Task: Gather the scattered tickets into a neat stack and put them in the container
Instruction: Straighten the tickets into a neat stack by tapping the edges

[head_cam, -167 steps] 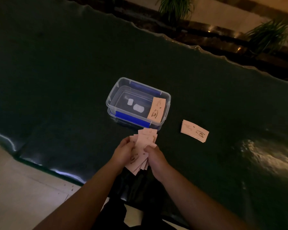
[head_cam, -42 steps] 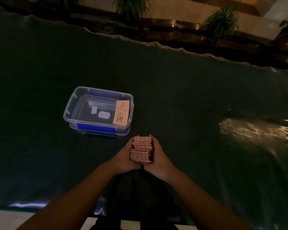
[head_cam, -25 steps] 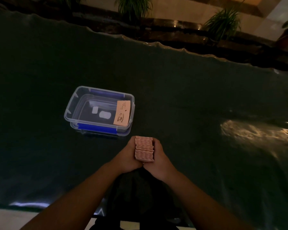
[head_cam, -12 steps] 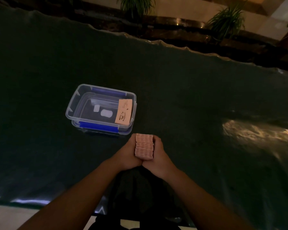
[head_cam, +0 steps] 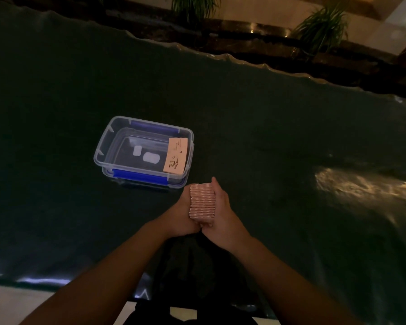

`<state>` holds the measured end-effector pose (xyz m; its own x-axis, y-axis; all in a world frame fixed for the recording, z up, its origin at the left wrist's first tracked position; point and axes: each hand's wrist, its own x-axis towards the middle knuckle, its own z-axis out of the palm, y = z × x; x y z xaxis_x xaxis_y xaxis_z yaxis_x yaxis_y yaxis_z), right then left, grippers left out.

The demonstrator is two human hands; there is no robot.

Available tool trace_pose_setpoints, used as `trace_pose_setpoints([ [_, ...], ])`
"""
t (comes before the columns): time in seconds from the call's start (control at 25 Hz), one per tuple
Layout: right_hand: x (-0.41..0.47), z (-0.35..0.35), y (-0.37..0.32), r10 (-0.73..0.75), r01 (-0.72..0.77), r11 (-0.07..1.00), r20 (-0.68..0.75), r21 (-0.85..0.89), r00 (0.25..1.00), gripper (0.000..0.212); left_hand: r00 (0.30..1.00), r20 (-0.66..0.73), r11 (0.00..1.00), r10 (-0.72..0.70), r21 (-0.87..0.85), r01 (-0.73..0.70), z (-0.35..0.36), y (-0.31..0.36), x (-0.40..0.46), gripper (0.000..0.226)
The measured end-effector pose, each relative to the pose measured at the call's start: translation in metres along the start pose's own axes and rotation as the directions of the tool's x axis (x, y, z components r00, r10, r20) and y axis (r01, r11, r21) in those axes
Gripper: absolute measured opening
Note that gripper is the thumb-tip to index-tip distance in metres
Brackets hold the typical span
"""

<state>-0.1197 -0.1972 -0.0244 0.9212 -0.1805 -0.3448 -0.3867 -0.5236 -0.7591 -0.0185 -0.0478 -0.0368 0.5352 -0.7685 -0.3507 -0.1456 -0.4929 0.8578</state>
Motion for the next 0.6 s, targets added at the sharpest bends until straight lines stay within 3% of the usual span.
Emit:
trace_pose_setpoints([
  [0.08,0.001,-0.002,0.000,0.039,-0.039,0.998,-0.007,0.050,0.999,0.140,0.999,-0.045,1.000,-0.012,-0.003,0.012,-0.001,0.005,-0.001,0.077],
  [0.24,-0.004,-0.006,0.007,0.055,-0.054,0.994,-0.005,0.091,0.998,0.129,0.999,-0.041,0.998,-0.032,-0.046,0.030,-0.002,0.009,-0.005,0.093],
  [0.4,-0.008,-0.004,0.012,0.070,-0.069,0.988,-0.005,0.141,0.998,0.111,0.998,-0.034,0.998,-0.054,-0.043,0.052,0.000,0.006,-0.005,0.086],
  [0.6,-0.007,-0.009,0.015,0.066,-0.072,0.972,0.036,0.225,0.997,0.112,0.993,-0.057,0.992,-0.104,-0.071,0.100,-0.005,0.007,-0.012,0.085],
])
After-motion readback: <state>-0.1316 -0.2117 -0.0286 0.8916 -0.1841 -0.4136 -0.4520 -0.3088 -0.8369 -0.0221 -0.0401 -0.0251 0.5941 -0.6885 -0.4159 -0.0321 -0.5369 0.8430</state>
